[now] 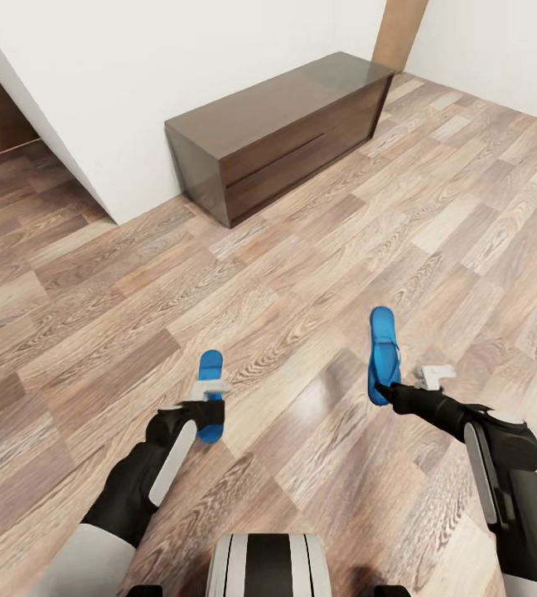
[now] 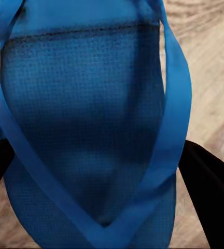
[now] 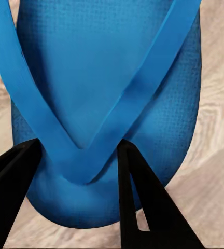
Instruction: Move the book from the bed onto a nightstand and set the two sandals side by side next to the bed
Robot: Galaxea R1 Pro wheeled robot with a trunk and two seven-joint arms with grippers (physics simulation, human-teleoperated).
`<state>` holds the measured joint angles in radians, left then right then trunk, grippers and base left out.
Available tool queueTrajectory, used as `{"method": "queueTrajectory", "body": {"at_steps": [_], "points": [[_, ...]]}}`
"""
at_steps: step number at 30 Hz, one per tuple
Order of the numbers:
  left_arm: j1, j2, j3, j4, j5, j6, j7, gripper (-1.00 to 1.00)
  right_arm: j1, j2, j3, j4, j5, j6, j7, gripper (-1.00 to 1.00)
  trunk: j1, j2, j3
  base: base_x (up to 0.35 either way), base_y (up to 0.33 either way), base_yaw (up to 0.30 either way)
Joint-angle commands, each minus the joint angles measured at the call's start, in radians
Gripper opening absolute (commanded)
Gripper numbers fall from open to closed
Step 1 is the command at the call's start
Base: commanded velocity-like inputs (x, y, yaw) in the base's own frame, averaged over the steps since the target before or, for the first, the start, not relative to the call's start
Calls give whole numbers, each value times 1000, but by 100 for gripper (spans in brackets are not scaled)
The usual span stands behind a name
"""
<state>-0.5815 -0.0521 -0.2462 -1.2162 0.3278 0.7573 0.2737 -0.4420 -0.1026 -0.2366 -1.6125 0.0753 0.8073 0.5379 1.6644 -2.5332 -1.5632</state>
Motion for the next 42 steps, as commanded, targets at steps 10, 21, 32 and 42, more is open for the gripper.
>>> {"method": "queueTrajectory", "body": {"at_steps": [10, 21, 32, 42], "points": [[195, -54, -8, -302, 33, 86, 69, -100, 139, -61, -2, -2, -2, -59, -21, -100, -5, 2, 38, 0, 0, 0], [266, -45, -14, -325, 80, 53, 84, -100, 134, -60, 2, -3, -2, -64, -22, -100, -10, 5, 81, 0, 0, -135], [297, -20, 16, -342, 82, 46, 79, -100, 138, -53, 96, -2, -3, -68, -22, -100, -14, 7, 123, 0, 0, -105], [322, 16, 101, -353, 86, 49, 71, -100, 134, -47, 111, -3, -5, -64, -17, -100, -19, 10, 162, 0, 0, -30]]}}
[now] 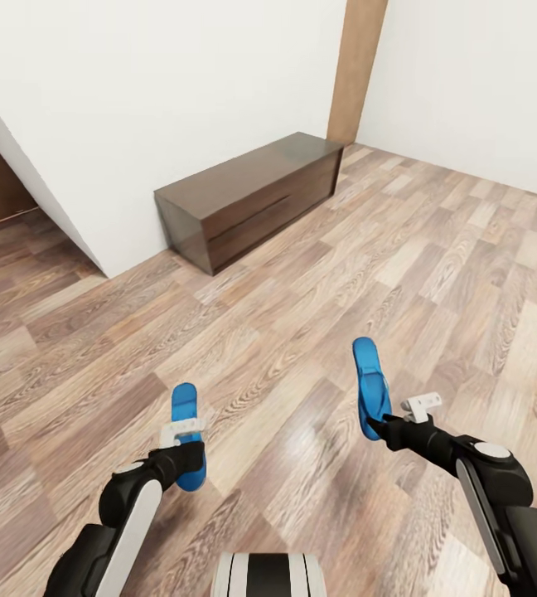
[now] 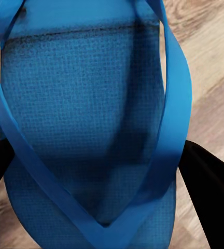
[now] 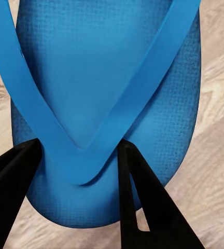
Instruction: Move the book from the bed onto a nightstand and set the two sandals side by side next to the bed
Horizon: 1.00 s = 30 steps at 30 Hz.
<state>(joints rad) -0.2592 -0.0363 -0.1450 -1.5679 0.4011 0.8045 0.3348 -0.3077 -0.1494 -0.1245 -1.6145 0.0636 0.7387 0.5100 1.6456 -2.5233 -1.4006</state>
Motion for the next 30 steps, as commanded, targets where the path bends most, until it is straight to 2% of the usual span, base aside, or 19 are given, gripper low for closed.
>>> {"method": "queueTrajectory", "body": {"at_steps": [1, 3, 4, 8, 9, 10, 16, 30], "points": [[2, 5, 4, -2, 13, 3, 9, -100, -1, 2, 5, -1, 7, 5, 11, -100, -1, 0, 3, 0, 0, -152], [5, 11, 8, -2, 13, 4, 8, -100, -1, 3, 12, -1, 7, 5, 10, -100, -1, 0, 11, 0, 0, -181], [11, 27, 17, -3, 14, 4, -1, -100, 1, 4, 19, -1, 7, 6, 10, -100, -2, 1, 15, 0, 0, -227], [19, 41, 51, -4, 14, 3, -25, -100, 2, 5, 28, -1, 7, 6, 10, -100, -4, 2, 30, 0, 0, -243], [47, 61, 148, 0, 12, 0, -136, -100, 2, 8, 46, 0, 8, 9, 6, -100, -4, 2, 34, 0, 0, -263], [53, 50, 166, 46, 12, -6, -162, -100, 3, 17, 50, 1, 8, 5, 4, -100, -5, 2, 38, 0, 0, -235], [54, 46, 166, 58, 13, -7, -165, -100, 4, 18, 52, 1, 8, 0, 4, -100, -7, 3, 61, 0, 0, -118], [52, 44, 162, 66, 14, -7, -166, -100, 6, 18, 52, 1, 8, -2, 4, -100, -14, 7, 115, 0, 0, -14]]}}
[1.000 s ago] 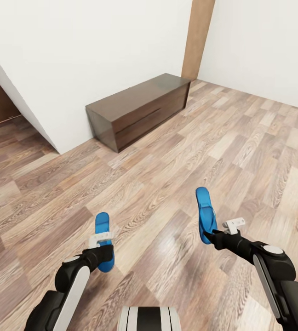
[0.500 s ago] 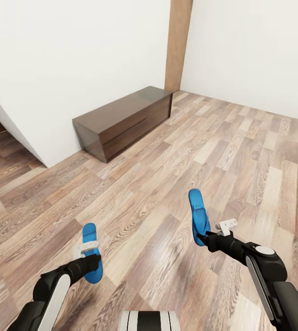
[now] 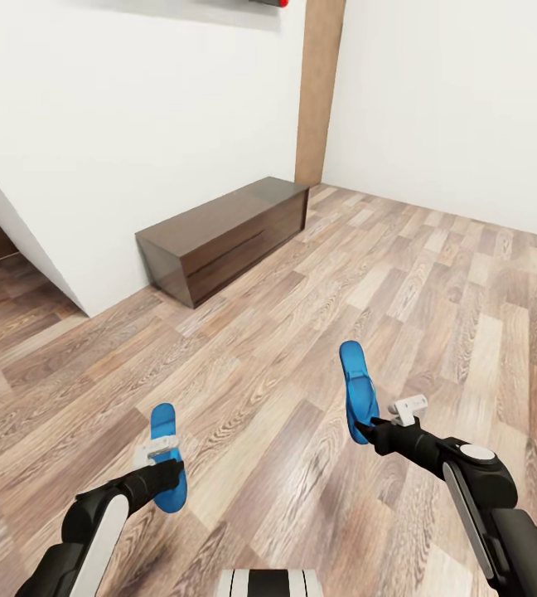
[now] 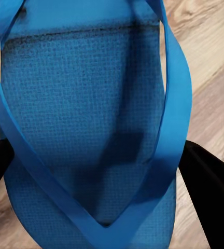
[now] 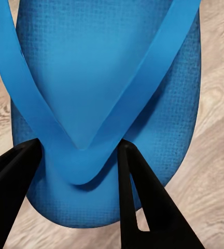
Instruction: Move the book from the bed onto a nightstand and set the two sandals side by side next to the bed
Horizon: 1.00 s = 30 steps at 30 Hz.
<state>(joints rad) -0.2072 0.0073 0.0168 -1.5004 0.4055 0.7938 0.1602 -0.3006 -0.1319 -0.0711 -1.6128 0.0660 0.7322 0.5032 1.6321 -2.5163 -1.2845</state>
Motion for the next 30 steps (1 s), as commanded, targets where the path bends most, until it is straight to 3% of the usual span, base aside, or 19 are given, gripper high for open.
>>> {"method": "queueTrajectory", "body": {"at_steps": [1, 15, 20, 24, 26, 30], "points": [[-2, -1, 0, 0, 10, 4, 9, -100, -1, 0, -2, -1, 6, 5, 11, -100, -1, 0, 3, 0, 0, -2], [-19, -20, 5, 51, 9, 5, 9, -100, -4, -1, -5, -2, 5, 12, 16, -100, -7, 3, 57, 0, 0, 0], [-57, -26, 5, 135, 54, 6, 9, -100, 1, -1, -5, -2, 6, 5, 16, -100, -9, 4, 77, 0, 0, 0], [-62, -28, 5, 147, 63, -1, 9, -100, 2, -2, -4, -2, 6, 4, 16, -100, -11, 5, 92, 0, 0, 0], [-59, -29, 1, 145, 66, -21, 9, -100, 2, -5, -5, -2, 5, 3, 17, -100, -12, 6, 100, 0, 0, 0], [-35, -26, -44, 126, 67, -139, 12, -100, -1, -9, -11, -2, 5, 1, 18, -100, -14, 7, 115, 0, 0, 0]]}}
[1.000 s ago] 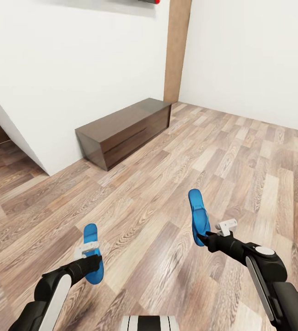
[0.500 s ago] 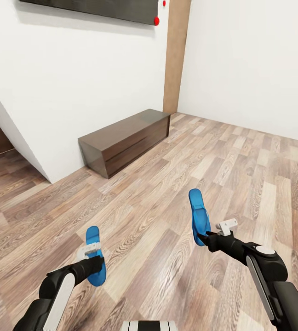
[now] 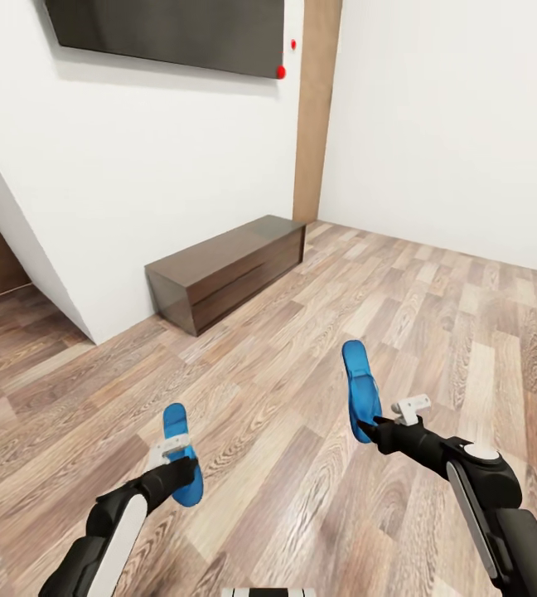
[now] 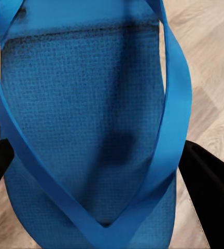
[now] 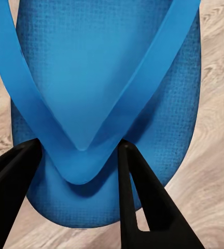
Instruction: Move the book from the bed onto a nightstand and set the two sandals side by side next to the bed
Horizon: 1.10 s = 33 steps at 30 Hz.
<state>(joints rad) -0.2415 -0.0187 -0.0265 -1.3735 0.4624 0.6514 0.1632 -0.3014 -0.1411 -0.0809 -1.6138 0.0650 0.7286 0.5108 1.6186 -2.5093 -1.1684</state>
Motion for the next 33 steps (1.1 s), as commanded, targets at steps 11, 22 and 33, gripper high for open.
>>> {"method": "queueTrajectory", "body": {"at_steps": [11, 22, 33], "points": [[9, 7, -24, 18, 14, -33, -1, -100, -4, 3, 2, -1, 5, -9, 38, -100, -5, 2, 42, 0, 0, -2], [4, 0, 105, 97, 28, -16, 4, -100, -11, 8, 3, -1, 6, -7, 69, -100, -9, 4, 77, 0, 0, -17], [-3, 0, 118, 189, 33, -26, 6, -100, -15, 8, 1, -1, 5, -1, 70, -100, -9, 4, 77, -28, 49, -2]]}}
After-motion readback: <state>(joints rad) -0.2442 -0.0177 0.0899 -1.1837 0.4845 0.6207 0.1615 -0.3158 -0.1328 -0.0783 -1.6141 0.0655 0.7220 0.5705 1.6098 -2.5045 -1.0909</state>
